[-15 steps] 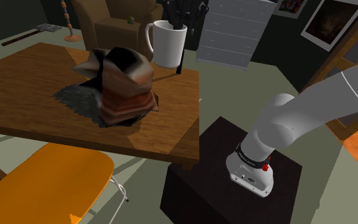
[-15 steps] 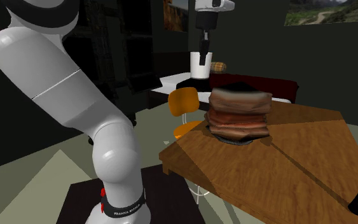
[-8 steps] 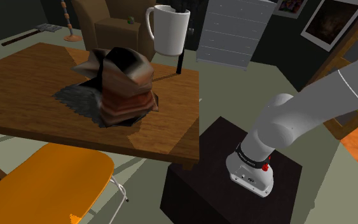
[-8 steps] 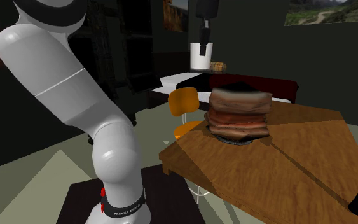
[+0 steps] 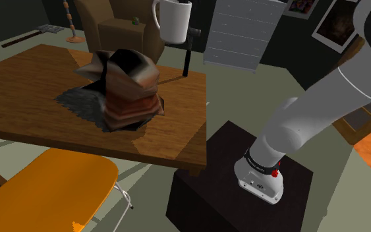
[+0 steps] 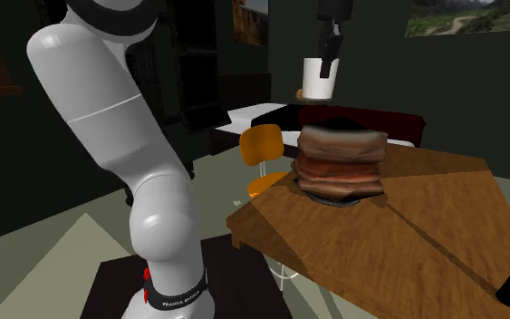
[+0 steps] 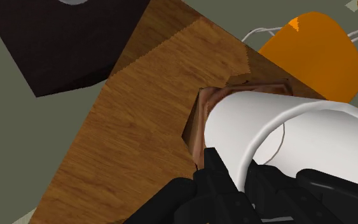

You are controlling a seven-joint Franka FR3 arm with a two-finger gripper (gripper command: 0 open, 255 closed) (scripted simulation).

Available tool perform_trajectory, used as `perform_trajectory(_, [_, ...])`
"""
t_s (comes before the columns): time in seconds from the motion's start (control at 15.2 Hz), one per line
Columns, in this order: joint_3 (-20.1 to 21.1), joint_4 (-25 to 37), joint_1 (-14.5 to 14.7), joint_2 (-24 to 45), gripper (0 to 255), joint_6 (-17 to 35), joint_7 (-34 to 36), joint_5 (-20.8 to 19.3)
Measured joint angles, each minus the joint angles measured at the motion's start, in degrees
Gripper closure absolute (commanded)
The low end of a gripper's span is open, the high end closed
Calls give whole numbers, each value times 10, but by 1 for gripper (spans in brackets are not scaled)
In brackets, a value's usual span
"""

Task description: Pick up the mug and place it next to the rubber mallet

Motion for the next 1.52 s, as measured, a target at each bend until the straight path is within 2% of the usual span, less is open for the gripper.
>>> perform_trajectory(0.46, [-44, 99, -28, 100, 255, -5, -74, -22])
perform_trajectory(0.86, [-75, 223, -55, 206, 255, -28, -132, -29])
perform_trajectory(1.12, [-92, 372, -79, 313, 255, -72, -169, -27])
perform_trajectory(1.19, [-96, 454, -88, 365, 255, -101, -178, -24])
perform_trajectory(1.25, [-97, 500, -92, 396, 255, -117, -182, -23])
perform_trajectory(1.52, [-99, 420, -93, 367, 255, -68, -190, -26])
